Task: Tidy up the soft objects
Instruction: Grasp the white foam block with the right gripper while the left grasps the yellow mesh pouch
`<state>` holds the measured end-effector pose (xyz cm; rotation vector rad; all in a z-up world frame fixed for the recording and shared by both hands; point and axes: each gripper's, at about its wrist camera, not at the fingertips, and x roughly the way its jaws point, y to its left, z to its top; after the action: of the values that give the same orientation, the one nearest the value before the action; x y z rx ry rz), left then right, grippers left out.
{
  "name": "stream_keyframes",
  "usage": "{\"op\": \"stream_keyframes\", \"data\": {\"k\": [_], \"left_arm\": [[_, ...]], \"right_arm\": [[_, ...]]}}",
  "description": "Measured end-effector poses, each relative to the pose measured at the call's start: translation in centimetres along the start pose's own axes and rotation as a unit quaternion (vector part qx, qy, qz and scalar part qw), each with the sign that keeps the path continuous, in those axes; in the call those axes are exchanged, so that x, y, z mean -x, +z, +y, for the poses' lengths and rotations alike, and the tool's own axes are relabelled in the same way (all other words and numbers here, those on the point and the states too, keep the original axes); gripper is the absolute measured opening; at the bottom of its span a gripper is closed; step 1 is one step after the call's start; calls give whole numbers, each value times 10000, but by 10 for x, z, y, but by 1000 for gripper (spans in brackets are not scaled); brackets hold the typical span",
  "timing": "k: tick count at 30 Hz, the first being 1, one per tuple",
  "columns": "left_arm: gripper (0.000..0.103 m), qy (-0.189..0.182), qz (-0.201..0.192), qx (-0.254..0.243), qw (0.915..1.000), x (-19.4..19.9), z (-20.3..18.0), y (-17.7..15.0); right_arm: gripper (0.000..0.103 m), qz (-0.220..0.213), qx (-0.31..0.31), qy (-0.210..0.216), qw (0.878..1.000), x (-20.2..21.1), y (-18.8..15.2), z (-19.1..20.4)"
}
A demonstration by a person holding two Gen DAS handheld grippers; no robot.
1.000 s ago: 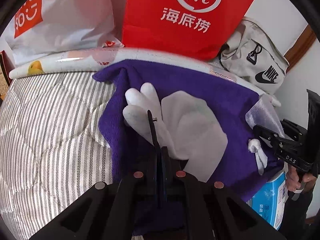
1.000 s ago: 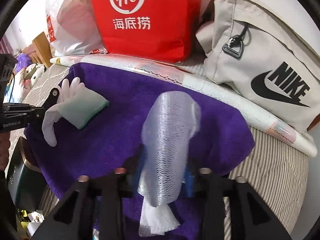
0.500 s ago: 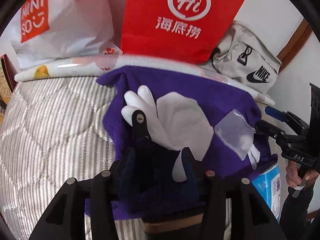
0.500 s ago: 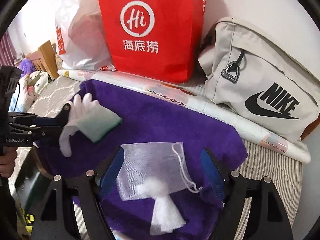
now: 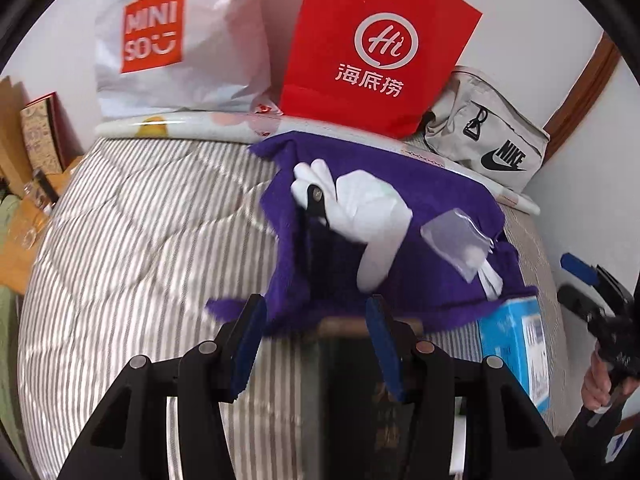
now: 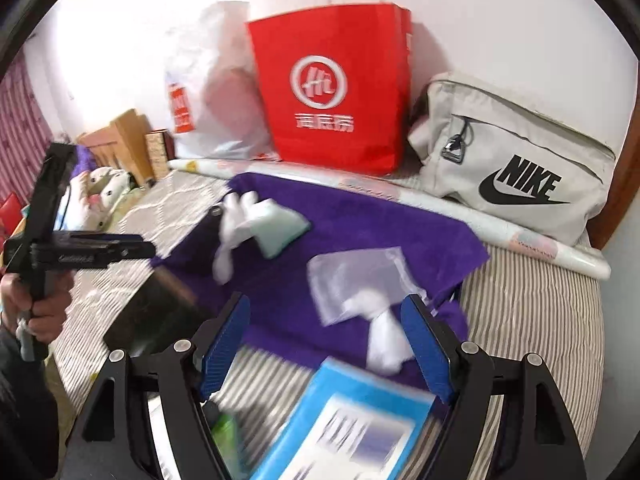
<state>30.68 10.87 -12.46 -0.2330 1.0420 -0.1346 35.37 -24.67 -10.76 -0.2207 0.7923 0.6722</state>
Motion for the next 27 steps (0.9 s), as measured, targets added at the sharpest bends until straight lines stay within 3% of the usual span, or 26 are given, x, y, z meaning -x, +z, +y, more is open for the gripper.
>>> {"op": "stream_keyframes", "data": {"k": [11, 17, 22, 23, 25, 27], "left_arm": [[53, -209, -9, -5, 9998, 28, 10, -61], [53, -493, 33, 114, 9987, 37, 24, -91], [53, -489, 37, 227, 9985, 42, 37, -113], [53, -495, 48, 243, 9985, 42, 38, -117], [53, -516, 74, 236, 9984, 42, 39, -125], [53, -530, 113, 135, 9984, 40, 36, -135]], "right_arm": [[78, -65, 1053, 711, 9919, 27, -73, 92], [78, 113, 1562, 470, 9865, 13, -100, 123], [78, 424, 1745, 131, 9837, -10, -114, 130], [76, 470, 1762, 50, 9832, -13, -117, 131], [56, 469, 1731, -68, 9838, -14, -122, 131], [54, 395, 1657, -17, 9854, -10, -126, 131]]}}
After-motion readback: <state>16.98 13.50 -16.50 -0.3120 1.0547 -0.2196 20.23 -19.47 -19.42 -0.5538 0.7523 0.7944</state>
